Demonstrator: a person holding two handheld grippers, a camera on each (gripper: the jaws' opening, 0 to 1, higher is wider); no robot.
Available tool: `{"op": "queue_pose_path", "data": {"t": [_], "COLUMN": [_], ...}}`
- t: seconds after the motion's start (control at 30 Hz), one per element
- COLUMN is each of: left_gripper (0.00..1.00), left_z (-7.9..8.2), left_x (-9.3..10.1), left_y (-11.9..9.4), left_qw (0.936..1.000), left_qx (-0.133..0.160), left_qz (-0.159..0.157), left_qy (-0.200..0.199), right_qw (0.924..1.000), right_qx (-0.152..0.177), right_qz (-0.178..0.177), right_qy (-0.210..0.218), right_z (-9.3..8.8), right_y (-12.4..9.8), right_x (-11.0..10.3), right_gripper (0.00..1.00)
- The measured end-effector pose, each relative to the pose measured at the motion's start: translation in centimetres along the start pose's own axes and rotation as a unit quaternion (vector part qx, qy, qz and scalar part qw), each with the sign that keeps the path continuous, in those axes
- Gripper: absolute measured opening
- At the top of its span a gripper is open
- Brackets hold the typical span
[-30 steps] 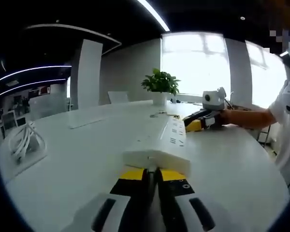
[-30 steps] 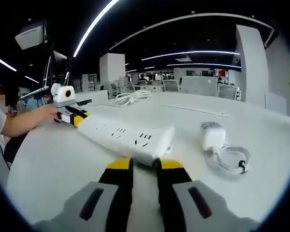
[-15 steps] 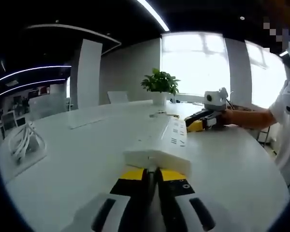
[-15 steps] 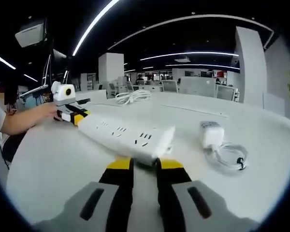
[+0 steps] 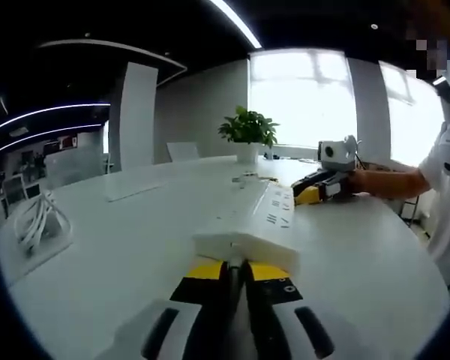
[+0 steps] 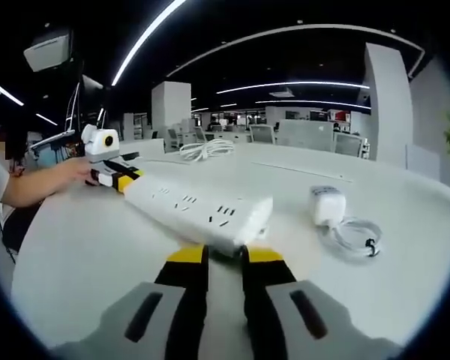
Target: Straighten the power strip on the desk, plug the charger into it
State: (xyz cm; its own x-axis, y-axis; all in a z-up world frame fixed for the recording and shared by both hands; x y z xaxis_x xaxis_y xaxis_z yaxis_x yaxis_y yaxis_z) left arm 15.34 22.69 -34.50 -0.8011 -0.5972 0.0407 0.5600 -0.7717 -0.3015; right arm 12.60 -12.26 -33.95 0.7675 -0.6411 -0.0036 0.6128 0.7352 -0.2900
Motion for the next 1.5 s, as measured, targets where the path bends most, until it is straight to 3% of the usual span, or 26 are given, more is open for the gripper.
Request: {"op": "queue_pose_path", "data": {"t": [1.5], "left_gripper": [0.13], "left_z": [0.0], "left_x": [-0.2], "left_y": [0.0], "left_qw": [0.9998], "left_qx": [-0.003], "left_qz": [-0.019], "left_qy": [0.006], "right_qw": [0.9999], "right_qx": [0.0], "right_qz": [-0.009], "right_qy": [0.004], "right_z": [-0.2], "right_y": [-1.1], "right_x": [-1.2], "right_gripper": [0.16]}}
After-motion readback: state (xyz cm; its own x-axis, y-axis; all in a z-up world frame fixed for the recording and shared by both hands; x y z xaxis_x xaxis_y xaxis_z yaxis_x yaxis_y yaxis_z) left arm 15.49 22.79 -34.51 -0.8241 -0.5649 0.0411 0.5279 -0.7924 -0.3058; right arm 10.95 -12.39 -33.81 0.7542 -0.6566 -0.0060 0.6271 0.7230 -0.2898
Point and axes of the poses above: the point that each gripper's makers call its tool centre point, and the gripper's own axes: y roughly forward along the fingers, x roughly to its right, z roughly out of its top, the point moved 10 cm from there along -y, roughly backward along the fingers, and after that the axes turned 7 degrees about z, right-handed, at the moved point
